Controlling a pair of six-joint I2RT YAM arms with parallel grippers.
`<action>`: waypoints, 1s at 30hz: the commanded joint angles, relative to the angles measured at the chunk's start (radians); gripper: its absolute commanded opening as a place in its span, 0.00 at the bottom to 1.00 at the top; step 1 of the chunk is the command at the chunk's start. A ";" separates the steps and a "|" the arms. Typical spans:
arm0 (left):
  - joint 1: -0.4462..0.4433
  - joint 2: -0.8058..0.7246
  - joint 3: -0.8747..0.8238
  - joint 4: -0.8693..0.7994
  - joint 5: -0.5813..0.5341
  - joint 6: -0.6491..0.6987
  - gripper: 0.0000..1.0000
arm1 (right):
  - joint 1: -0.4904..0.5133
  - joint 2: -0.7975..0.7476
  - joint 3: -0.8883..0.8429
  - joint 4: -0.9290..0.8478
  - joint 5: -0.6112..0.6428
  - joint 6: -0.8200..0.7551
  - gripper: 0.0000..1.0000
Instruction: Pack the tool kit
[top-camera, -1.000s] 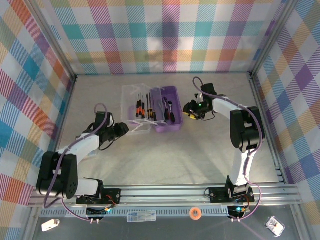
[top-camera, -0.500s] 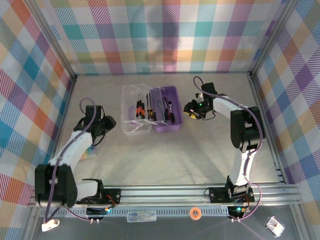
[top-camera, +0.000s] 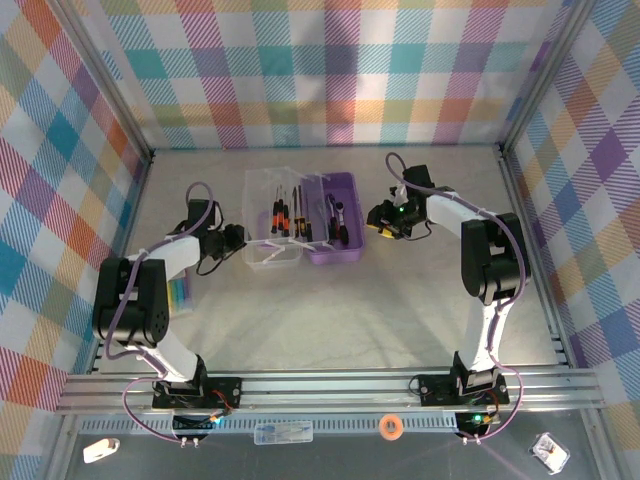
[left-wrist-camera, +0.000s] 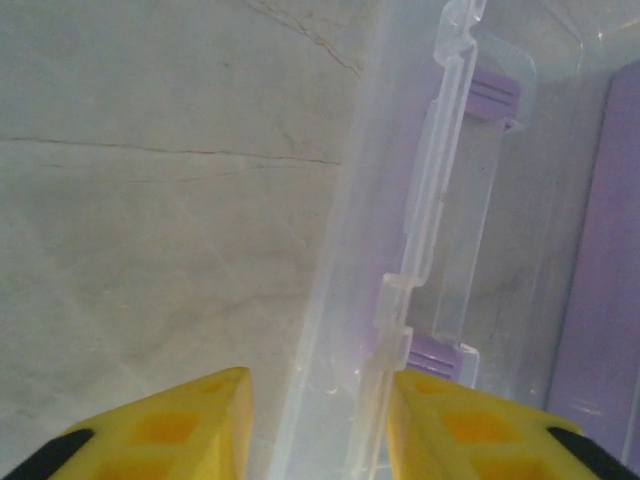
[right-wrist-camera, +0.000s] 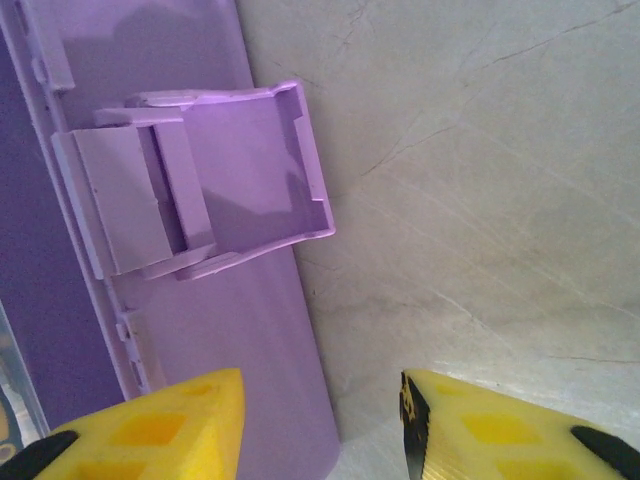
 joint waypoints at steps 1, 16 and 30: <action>0.007 0.047 0.011 0.020 0.005 0.026 0.27 | -0.009 0.016 0.009 -0.001 -0.025 -0.015 0.46; -0.038 -0.121 0.260 -0.358 -0.184 0.100 0.00 | 0.070 0.090 -0.010 0.115 -0.080 0.059 0.38; -0.198 -0.077 0.583 -0.684 -0.254 0.161 0.00 | 0.232 0.114 -0.024 0.281 -0.114 0.198 0.36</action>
